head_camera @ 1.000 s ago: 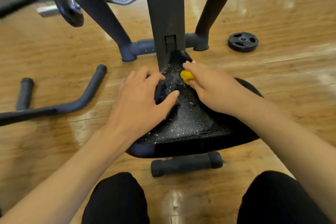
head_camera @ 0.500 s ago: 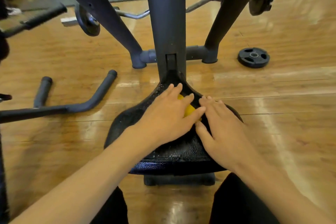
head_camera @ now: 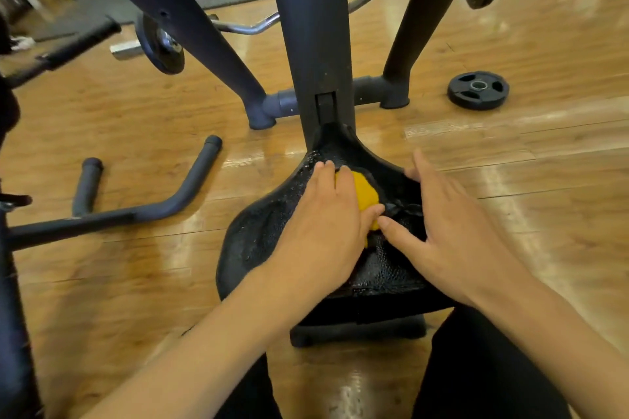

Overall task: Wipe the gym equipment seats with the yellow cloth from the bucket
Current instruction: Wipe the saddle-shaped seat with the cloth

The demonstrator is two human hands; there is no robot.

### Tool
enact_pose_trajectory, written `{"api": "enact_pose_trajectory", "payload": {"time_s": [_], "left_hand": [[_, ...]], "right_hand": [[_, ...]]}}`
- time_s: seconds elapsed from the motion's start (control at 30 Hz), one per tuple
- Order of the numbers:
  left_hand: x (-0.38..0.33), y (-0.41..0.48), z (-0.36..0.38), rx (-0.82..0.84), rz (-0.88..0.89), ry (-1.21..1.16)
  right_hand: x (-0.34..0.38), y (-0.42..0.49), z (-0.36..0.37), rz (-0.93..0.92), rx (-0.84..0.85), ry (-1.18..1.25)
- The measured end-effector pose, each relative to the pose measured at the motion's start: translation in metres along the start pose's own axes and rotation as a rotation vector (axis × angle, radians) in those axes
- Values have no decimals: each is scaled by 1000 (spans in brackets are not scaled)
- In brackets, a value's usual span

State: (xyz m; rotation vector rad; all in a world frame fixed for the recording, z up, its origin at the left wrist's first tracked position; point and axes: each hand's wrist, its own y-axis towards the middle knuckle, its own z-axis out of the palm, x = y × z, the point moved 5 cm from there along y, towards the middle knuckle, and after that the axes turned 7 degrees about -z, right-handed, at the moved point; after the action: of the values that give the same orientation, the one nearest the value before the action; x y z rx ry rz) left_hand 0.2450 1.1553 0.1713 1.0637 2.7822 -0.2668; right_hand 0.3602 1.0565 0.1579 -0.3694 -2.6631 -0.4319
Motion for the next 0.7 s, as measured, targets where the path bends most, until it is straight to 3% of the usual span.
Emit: {"api": "enact_pose_trajectory", "payload": {"time_s": [0.1,0.27,0.57,0.7], "left_hand": [[4,33,3,5,68,-22],[4,76,-3,-136,126,39],[9,-54,-1,-113,293,-181],[14,-33,0,-126,278,-161]], "right_hand": [[-3,2,-1,-6,-15,-1],[-4,1,-2,18,-29,8],[-6,-2,-3,2,-40,119],[-4,-2,-2,-37,-67,114]]}}
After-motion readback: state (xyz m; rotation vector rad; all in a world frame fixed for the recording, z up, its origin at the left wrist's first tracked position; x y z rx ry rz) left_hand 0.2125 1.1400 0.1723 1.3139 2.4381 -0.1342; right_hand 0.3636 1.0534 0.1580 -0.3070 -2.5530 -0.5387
